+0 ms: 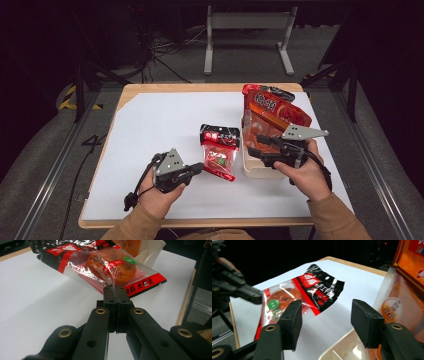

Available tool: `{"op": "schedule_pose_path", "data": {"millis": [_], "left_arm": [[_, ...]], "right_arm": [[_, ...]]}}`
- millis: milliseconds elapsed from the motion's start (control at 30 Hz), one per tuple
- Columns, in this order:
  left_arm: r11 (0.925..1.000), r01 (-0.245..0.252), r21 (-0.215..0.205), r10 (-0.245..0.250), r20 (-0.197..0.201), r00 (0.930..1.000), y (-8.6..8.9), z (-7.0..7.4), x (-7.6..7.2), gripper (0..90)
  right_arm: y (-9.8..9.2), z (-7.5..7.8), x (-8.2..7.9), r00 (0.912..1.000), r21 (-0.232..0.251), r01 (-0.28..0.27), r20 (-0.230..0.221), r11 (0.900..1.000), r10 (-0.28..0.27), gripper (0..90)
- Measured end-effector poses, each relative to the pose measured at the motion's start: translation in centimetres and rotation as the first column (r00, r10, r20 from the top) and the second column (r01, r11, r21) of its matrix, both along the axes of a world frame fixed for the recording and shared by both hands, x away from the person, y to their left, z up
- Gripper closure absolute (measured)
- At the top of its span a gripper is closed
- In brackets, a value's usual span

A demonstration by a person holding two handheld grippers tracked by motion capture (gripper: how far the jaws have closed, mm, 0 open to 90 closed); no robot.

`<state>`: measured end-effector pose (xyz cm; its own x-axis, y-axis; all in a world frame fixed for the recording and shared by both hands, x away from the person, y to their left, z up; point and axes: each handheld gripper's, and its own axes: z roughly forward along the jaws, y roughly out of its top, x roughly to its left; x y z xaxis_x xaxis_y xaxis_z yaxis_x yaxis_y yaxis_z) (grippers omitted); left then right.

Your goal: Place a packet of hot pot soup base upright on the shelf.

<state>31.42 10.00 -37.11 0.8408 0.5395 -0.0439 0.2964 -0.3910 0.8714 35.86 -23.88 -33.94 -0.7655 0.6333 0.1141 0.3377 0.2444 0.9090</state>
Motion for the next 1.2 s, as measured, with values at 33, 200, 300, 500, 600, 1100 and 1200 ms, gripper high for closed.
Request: {"op": "schedule_pose_path", "data": {"millis": [33, 200, 300, 500, 600, 1100, 1200], "left_arm": [[1.0, 0.002, -0.002, -0.002, 0.002, 1.0, -0.1, 0.0, -0.2, 89.6], [0.9997, 0.022, -0.005, -0.022, 0.013, 0.9997, -0.4, 0.2, -1.0, 89.6], [0.9995, 0.031, -0.005, -0.031, 0.023, 0.9993, -0.6, 0.3, -1.5, 89.7], [0.9988, 0.048, -0.008, -0.048, 0.032, 0.9984, -0.9, 0.4, -1.9, 89.7], [0.9984, 0.055, -0.006, -0.055, 0.032, 0.998, -1.1, 0.4, -2.0, 89.7], [0.9976, 0.068, 0.011, -0.068, 0.019, 0.9975, -1.5, -0.3, -1.6, 89.6], [0.9972, 0.073, 0.016, -0.073, 0.012, 0.9972, -1.6, -0.5, -1.5, 89.2]], "right_arm": [[0.0, 0.0, 0.0, 1.0, 0.0, 0.0, 0.0, 1.0, 0.0, 40.1], [0.8, -0.7, 0.9, 0.9999, -0.01, -0.001, -0.016, 1.0, 0.001, 38.9], [1.1, -0.9, 1.1, 0.9996, -0.005, 0.002, -0.027, 1.0, -0.002, 38.0], [1.5, -1.1, 1.6, 0.9974, 0.047, 0.0, -0.072, 0.999, 0.003, 35.2], [1.7, -1.3, 1.9, 0.9959, 0.052, -0.002, -0.091, 0.999, 0.007, 34.8], [1.9, -1.3, 2.0, 0.9918, -0.006, -0.056, -0.115, 0.998, 0.055, 82.3], [1.9, -1.1, 1.8, 0.9944, -0.018, -0.059, -0.088, 0.998, 0.057, 89.3]]}}
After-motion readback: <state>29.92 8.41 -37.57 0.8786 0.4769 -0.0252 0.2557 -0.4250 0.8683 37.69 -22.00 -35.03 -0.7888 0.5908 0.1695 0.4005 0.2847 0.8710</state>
